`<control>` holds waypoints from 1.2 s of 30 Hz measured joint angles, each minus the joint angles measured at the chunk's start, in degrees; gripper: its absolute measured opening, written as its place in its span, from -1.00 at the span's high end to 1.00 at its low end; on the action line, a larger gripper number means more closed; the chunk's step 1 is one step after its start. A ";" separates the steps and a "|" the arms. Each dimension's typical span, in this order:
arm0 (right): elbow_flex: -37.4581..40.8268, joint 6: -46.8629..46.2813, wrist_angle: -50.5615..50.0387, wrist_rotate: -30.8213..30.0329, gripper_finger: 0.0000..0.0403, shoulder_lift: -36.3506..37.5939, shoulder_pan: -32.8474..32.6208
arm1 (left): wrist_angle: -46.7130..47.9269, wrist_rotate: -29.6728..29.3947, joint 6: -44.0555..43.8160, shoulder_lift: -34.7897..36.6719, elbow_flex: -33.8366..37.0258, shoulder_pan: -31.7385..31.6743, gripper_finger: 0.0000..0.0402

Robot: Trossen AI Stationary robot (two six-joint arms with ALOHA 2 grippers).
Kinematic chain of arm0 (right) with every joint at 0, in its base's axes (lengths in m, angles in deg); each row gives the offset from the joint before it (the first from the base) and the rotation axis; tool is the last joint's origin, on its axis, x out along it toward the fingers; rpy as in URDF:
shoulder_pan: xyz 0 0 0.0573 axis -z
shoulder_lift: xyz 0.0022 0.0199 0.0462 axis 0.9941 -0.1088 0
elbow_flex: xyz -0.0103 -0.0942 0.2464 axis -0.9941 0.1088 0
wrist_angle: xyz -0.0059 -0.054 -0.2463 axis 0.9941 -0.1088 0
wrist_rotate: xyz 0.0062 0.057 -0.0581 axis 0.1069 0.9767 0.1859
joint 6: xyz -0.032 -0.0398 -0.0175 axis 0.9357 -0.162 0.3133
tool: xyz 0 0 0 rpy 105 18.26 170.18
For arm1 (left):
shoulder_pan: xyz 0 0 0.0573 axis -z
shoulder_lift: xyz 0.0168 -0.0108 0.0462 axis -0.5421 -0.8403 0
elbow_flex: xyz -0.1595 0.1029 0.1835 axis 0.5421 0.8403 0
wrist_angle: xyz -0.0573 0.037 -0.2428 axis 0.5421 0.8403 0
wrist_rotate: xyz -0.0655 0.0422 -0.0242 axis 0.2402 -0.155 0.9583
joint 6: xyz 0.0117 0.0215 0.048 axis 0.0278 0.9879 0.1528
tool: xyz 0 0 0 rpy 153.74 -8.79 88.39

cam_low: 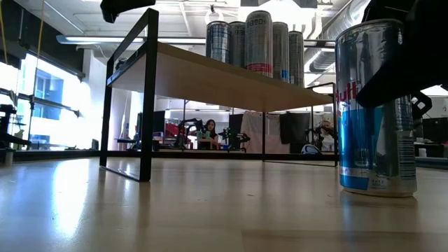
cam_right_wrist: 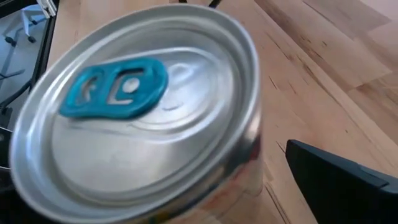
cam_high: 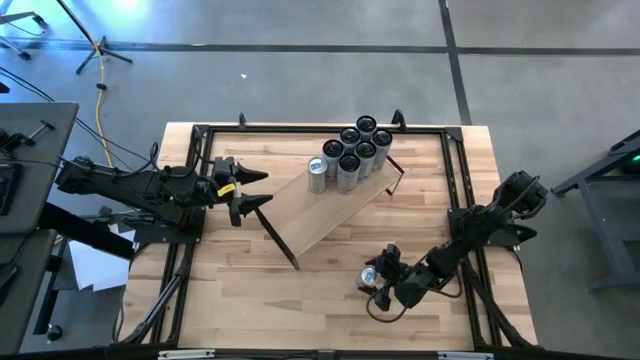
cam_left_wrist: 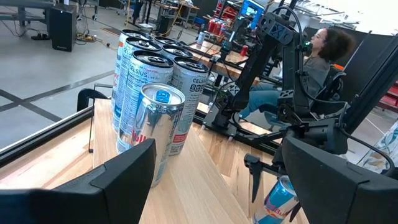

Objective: Place canned beverage on shelf
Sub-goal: Put the blue soda can on the shelf and align it with the other blue soda can

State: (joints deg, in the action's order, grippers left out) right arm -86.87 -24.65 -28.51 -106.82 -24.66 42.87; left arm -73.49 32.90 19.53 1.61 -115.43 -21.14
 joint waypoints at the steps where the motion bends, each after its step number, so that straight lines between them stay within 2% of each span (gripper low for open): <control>1: 0.00 0.19 0.12 -0.02 -0.81 0.00 0.02 | 0.01 0.01 0.00 0.00 0.00 0.00 -0.60; 10: -0.02 1.72 0.60 -0.39 -0.31 0.00 0.00 | 0.01 0.00 0.00 0.00 0.00 0.00 -0.60; 14: -0.02 2.70 1.53 -0.03 -0.17 0.00 0.00 | 0.01 0.00 0.00 0.01 0.00 -0.01 -0.60; 21: -0.02 3.80 2.43 0.61 -0.17 2.33 -0.35 | 0.21 0.00 0.00 0.00 -0.01 0.00 -0.60; 27: -0.02 6.45 0.50 0.38 -0.17 9.17 -2.15 | 1.28 0.00 0.00 0.02 0.00 -0.02 -0.60; 32: -0.03 9.84 -0.30 -4.91 -0.17 15.10 -1.68 | 1.25 -0.04 0.00 0.01 0.00 -0.01 -0.60; 36: -0.18 13.55 1.67 -5.54 -0.16 16.92 1.00 | 1.23 -0.04 0.00 0.02 0.00 -0.02 -0.60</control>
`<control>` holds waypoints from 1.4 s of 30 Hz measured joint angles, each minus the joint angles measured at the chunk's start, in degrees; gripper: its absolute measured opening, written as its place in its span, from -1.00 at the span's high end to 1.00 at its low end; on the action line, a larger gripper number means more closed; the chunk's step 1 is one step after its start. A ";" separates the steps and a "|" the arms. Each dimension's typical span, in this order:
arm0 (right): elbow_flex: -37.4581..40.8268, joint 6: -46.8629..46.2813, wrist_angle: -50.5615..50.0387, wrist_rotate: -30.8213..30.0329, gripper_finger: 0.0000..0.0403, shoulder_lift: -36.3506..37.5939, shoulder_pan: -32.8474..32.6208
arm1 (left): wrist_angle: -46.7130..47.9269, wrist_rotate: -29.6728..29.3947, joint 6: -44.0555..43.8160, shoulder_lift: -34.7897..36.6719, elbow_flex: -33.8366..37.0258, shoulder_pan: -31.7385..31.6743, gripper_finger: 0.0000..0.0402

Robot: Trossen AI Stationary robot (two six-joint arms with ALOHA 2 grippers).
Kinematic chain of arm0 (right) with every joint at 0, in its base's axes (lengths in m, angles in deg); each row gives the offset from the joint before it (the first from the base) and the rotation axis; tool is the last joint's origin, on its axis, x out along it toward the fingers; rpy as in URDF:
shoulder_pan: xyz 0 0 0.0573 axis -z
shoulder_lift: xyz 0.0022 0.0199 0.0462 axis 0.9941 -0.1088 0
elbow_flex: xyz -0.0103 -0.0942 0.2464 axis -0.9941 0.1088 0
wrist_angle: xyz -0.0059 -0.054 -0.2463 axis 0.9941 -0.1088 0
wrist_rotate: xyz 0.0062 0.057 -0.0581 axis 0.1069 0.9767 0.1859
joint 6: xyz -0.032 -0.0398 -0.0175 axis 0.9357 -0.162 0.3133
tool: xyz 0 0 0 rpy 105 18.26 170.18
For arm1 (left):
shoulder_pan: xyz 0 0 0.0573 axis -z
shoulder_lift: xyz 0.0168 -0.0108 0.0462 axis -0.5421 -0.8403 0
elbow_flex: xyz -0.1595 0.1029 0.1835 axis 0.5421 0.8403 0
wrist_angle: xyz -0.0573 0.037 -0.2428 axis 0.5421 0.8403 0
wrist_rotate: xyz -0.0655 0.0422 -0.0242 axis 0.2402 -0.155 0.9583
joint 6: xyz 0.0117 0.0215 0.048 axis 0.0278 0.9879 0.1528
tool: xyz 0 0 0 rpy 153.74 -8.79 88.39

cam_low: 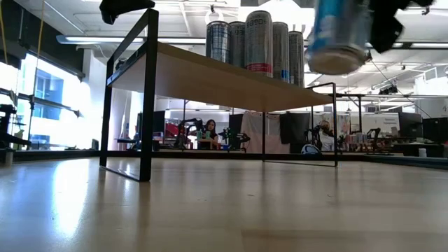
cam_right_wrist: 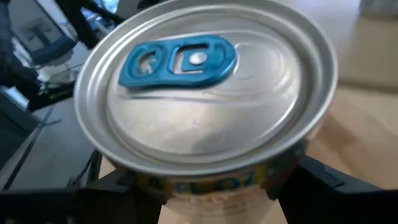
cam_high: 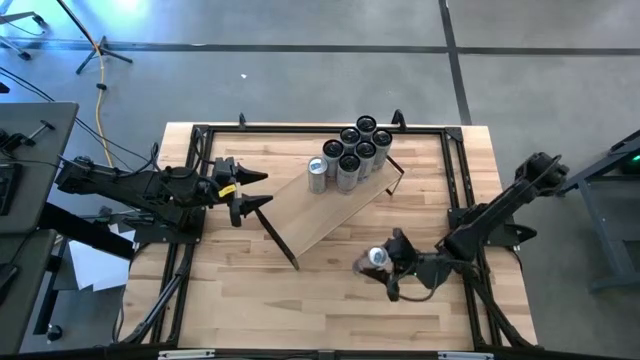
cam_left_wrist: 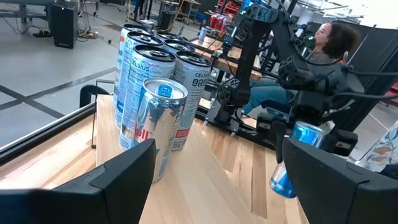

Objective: Place canned beverage on shelf
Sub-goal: Put the blue soda can on the shelf and align it with the other blue soda can

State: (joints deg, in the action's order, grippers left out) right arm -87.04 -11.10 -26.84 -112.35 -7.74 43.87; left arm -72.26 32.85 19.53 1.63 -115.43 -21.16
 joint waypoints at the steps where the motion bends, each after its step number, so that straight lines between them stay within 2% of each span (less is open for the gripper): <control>1: -0.77 0.97 -0.05 0.05 -0.16 -0.02 0.78 | 0.00 -0.02 0.00 0.00 -0.02 0.00 -0.60; 9: -12.14 16.88 -4.55 3.04 -0.17 -2.30 5.19 | -0.05 0.00 -0.07 0.00 0.00 0.00 -0.60; 16: -18.66 23.86 -7.64 -0.33 -0.18 -2.36 7.49 | -0.20 0.81 -0.04 -0.01 -0.01 0.02 -0.60; 31: -23.85 18.17 -10.71 -1.34 -0.19 -2.73 12.59 | -0.18 0.81 1.97 -0.01 0.00 0.02 -0.60; 42: -36.43 17.94 -22.12 -4.23 -0.19 -12.72 13.01 | 0.25 0.87 2.08 -0.01 0.00 0.02 -0.60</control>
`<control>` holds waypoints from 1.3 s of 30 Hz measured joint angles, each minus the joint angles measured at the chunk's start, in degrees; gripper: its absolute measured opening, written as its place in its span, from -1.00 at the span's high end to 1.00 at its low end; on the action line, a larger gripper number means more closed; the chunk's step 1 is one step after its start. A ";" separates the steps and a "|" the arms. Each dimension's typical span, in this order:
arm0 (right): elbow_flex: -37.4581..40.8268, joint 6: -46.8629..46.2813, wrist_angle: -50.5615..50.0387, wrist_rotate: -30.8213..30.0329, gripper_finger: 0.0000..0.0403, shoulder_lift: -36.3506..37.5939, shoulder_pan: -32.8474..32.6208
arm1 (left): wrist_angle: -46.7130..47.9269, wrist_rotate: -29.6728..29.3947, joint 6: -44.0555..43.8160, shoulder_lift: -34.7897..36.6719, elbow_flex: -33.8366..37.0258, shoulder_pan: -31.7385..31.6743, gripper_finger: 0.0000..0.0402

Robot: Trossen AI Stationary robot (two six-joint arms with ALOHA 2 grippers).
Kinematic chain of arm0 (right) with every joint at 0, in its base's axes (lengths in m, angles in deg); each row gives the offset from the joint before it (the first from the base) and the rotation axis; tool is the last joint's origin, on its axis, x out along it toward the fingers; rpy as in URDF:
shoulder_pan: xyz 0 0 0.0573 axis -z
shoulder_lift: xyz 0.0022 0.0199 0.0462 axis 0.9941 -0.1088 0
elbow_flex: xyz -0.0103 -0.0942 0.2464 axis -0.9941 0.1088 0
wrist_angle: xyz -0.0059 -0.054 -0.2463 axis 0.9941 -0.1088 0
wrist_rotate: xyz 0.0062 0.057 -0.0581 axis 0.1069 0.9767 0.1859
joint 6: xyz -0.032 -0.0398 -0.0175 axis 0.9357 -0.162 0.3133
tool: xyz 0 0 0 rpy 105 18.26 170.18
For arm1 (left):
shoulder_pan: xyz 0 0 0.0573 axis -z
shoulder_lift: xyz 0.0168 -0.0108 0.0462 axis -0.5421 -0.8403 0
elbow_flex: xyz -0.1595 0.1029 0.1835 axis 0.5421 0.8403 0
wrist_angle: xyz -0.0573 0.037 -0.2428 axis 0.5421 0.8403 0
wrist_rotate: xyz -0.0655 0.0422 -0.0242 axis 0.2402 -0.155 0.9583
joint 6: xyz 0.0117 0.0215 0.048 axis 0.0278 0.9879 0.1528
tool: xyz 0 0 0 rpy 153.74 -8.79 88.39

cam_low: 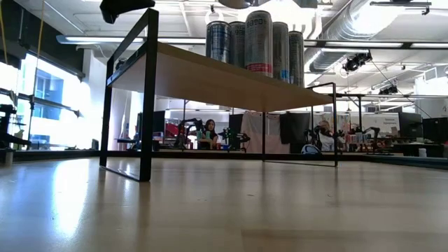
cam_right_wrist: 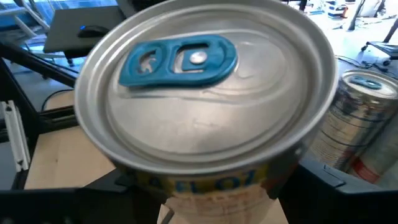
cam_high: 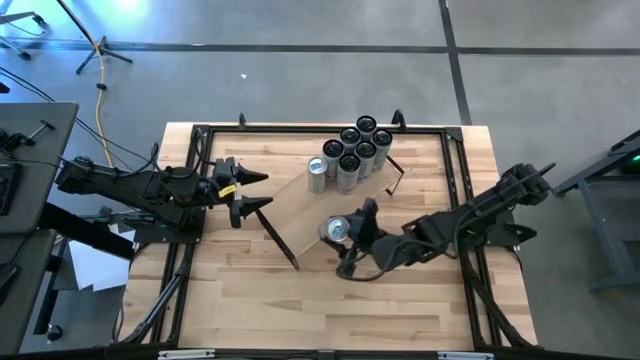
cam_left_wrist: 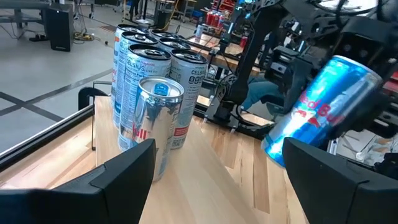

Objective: Place canned beverage on shelf
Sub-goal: Put the blue soda can on the shelf and align it with the other blue soda can

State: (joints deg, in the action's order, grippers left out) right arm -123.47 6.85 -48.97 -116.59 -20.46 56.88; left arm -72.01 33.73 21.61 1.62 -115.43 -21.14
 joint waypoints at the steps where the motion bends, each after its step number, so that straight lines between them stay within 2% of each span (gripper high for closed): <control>1: -1.05 -0.04 -0.52 -0.25 -0.19 -0.88 0.00 | 0.11 0.00 0.00 0.01 -0.01 0.00 -0.60; 10: -5.48 -3.63 -4.56 -2.59 -0.19 -4.46 0.45 | 0.25 0.01 -0.02 0.00 -0.01 -0.01 -0.60; 14: -5.51 -8.08 -8.14 -6.59 -0.19 -4.46 0.66 | 0.25 0.02 -0.04 -0.01 0.00 0.00 -0.60; 25: -5.54 -27.02 -20.01 -7.24 -0.19 -4.46 4.21 | 0.23 0.03 -1.20 0.00 -0.01 0.00 -0.60; 39: -5.48 -26.62 -22.54 -4.18 -0.19 -5.32 10.35 | 0.23 -0.03 -1.55 0.01 0.00 -0.02 -0.60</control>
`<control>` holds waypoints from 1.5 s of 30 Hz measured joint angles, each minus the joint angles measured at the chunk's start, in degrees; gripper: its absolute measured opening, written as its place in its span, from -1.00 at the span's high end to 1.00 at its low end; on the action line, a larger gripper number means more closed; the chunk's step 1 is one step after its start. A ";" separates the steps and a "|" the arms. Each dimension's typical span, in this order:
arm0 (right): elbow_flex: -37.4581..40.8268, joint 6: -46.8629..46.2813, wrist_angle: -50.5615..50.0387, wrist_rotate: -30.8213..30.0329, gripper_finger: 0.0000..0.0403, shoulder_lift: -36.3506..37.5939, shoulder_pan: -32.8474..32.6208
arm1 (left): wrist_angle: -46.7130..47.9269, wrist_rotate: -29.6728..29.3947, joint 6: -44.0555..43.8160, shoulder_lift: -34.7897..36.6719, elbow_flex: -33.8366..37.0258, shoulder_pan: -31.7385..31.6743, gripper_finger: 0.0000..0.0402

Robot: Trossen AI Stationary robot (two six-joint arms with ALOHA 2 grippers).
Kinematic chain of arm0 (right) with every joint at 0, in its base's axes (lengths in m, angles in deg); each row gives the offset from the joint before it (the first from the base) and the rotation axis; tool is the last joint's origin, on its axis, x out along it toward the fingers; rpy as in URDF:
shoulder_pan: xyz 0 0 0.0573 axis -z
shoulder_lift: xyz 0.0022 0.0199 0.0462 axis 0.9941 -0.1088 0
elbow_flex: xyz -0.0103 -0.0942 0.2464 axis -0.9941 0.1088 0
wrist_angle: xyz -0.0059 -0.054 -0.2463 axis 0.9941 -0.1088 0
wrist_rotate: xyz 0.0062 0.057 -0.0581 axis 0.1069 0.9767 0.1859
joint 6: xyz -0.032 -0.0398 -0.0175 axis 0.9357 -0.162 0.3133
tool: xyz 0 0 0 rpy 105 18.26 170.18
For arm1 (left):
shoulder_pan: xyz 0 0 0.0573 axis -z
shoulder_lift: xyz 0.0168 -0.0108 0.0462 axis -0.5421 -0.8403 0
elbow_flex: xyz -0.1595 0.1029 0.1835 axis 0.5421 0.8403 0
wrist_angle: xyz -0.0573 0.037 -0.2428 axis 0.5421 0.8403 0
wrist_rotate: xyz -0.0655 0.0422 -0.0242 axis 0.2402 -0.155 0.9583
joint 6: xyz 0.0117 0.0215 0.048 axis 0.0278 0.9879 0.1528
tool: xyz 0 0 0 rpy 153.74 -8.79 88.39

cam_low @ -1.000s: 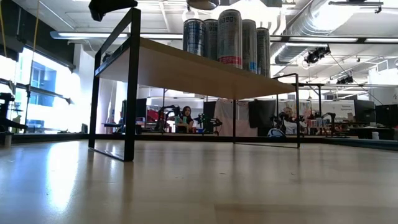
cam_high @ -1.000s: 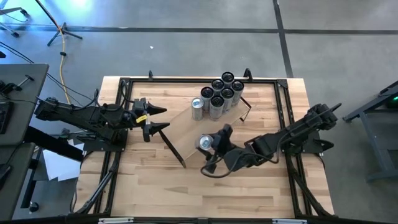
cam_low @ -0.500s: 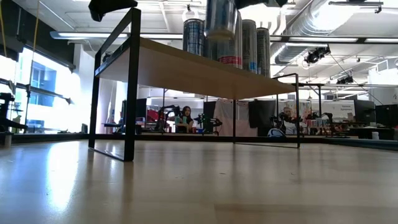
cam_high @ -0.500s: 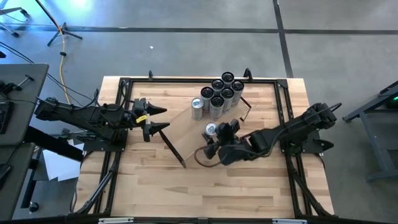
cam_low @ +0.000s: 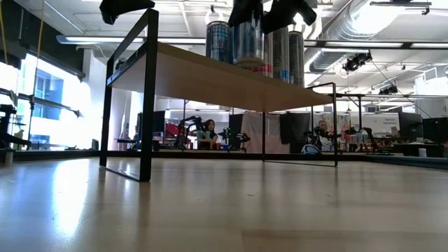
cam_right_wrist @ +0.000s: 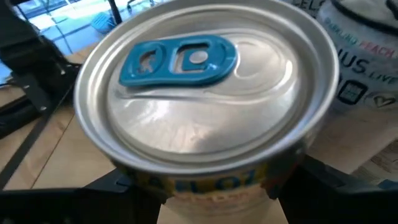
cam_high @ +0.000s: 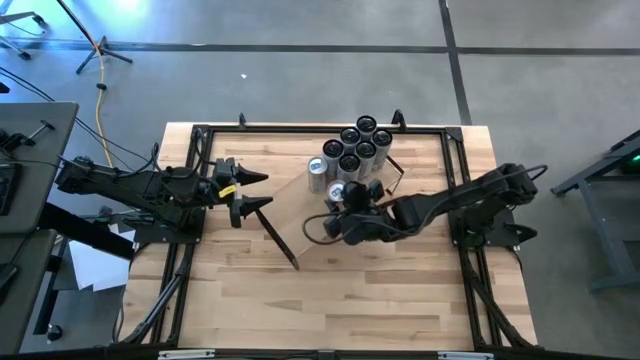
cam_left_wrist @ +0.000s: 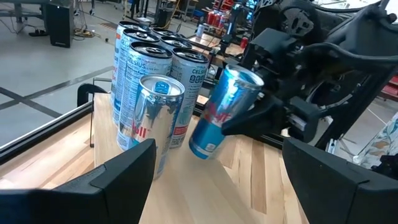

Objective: Place canned beverage on shelf
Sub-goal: Put the blue soda can on the shelf and align it with the other blue soda can

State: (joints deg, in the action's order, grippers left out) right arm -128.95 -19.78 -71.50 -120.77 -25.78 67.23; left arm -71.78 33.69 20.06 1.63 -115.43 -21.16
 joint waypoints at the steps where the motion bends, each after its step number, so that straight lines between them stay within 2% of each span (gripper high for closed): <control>1: 0.01 -0.04 0.06 -0.09 -0.19 -0.22 0.37 | -0.03 -0.08 0.01 0.00 0.00 0.02 -0.60; 13: 0.03 -0.42 2.96 1.99 -0.19 -3.77 2.79 | -0.28 -0.44 -0.02 -0.02 -0.02 0.02 -0.60; 27: 0.03 -0.42 3.17 1.99 -0.19 -3.87 3.03 | -0.52 -0.53 0.00 0.00 -0.02 0.00 -0.60; 37: 0.03 -0.01 3.15 1.99 -0.30 -3.87 3.05 | -0.52 -0.58 0.00 0.00 -0.02 0.00 -0.60; 45: 0.03 -0.35 3.13 1.99 -0.31 -3.87 3.05 | -0.50 -0.60 0.16 -0.01 -0.02 0.00 -0.60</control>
State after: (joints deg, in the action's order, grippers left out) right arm -128.92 -20.13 -68.37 -118.78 -29.65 70.28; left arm -72.28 33.09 20.22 1.62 -115.45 -21.16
